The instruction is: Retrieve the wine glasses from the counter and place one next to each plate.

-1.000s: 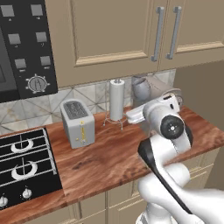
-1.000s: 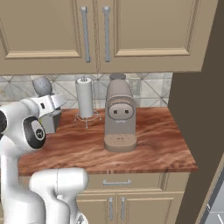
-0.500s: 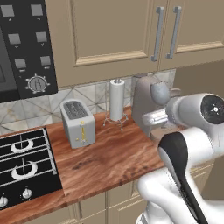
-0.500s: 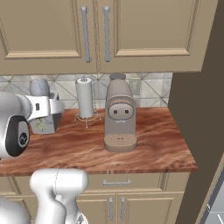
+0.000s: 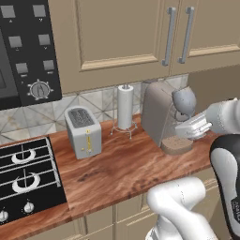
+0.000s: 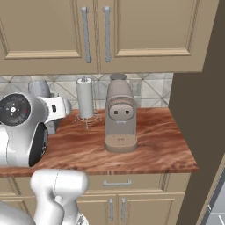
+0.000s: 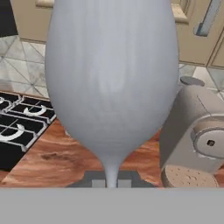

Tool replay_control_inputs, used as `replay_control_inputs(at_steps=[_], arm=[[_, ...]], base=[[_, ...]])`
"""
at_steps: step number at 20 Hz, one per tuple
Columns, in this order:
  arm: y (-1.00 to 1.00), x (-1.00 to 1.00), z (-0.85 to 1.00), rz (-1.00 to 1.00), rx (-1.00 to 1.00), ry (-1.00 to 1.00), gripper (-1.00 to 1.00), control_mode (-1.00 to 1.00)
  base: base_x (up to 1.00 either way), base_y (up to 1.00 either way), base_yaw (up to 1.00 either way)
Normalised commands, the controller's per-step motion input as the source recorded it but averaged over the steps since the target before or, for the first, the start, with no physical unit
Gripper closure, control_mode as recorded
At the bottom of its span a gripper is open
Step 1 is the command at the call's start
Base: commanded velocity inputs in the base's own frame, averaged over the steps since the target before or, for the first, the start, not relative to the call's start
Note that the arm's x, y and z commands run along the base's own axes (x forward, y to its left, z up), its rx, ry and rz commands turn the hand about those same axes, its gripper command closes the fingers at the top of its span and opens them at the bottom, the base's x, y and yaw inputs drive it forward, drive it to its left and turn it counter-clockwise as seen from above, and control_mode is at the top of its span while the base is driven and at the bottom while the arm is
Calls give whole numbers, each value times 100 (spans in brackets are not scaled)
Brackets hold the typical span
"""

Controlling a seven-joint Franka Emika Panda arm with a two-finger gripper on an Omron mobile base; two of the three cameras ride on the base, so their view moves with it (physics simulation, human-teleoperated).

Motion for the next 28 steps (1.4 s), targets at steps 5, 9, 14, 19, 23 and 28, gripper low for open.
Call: replay_control_inputs(at_steps=[5,9,14,19,23,28], arm=[[9,-8,-15,25,5,-41,100,-100],[2,0,0,20,4,-47,100,-100],[0,0,0,11,6,-15,100,100],[0,0,0,0,0,0,100,100],[0,0,0,0,0,0,100,100],[0,0,0,0,0,0,100,100]], base=[[0,0,0],[0,0,0],[0,0,9],[-2,21,27],[-2,76,23],[-12,91,25]])
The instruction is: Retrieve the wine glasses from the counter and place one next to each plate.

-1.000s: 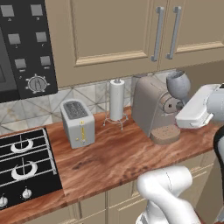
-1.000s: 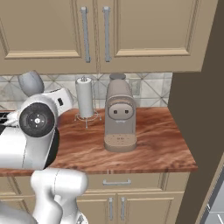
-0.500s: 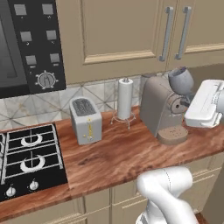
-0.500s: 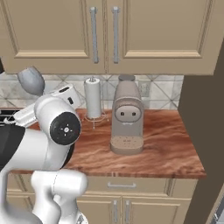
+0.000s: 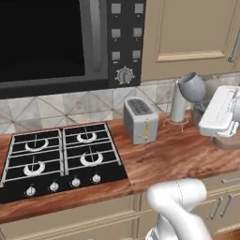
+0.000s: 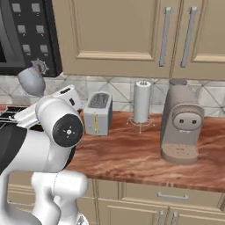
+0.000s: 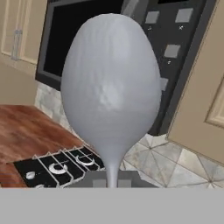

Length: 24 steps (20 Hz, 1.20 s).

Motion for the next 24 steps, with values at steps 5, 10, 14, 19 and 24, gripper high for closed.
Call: replay_control_inputs(at_steps=[5,10,14,19,24], arm=[[0,0,0,0,0,0,100,100],[0,0,0,0,0,0,100,100],[0,0,0,0,0,0,100,100],[0,0,0,0,0,0,100,100],[0,0,0,0,0,0,100,100]], base=[[-17,100,28],[-2,59,47],[0,11,63],[0,9,65],[0,12,65]])
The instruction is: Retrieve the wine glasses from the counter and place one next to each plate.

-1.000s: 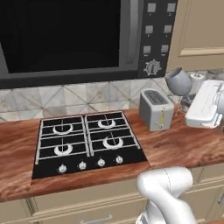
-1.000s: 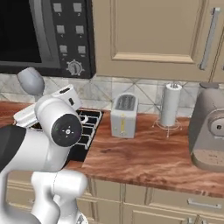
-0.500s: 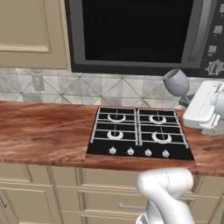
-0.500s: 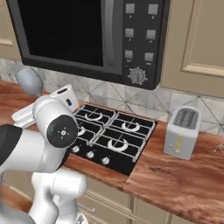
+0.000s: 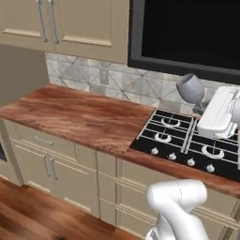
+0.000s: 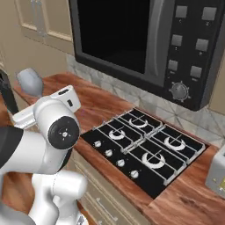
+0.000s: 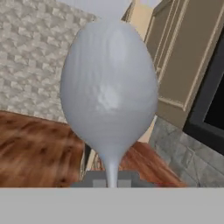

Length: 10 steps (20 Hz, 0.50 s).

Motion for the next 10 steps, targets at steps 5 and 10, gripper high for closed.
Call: replay_control_inputs(at_steps=[5,10], arm=[[0,0,0,0,0,0,100,100],[0,0,0,0,0,0,100,100]], base=[[0,14,65],[-1,20,63]])
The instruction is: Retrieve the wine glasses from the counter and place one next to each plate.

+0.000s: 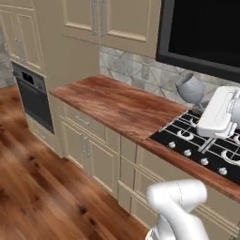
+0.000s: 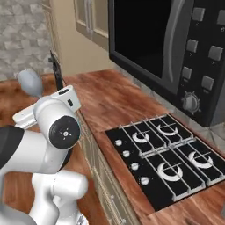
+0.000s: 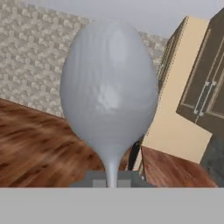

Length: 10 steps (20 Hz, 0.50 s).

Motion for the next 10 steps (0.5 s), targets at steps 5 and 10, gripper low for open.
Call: replay_control_inputs(at_steps=[5,10], arm=[[0,0,0,0,0,0,100,100],[0,0,0,0,0,0,100,100]], base=[[-24,35,63],[-91,-35,52]])
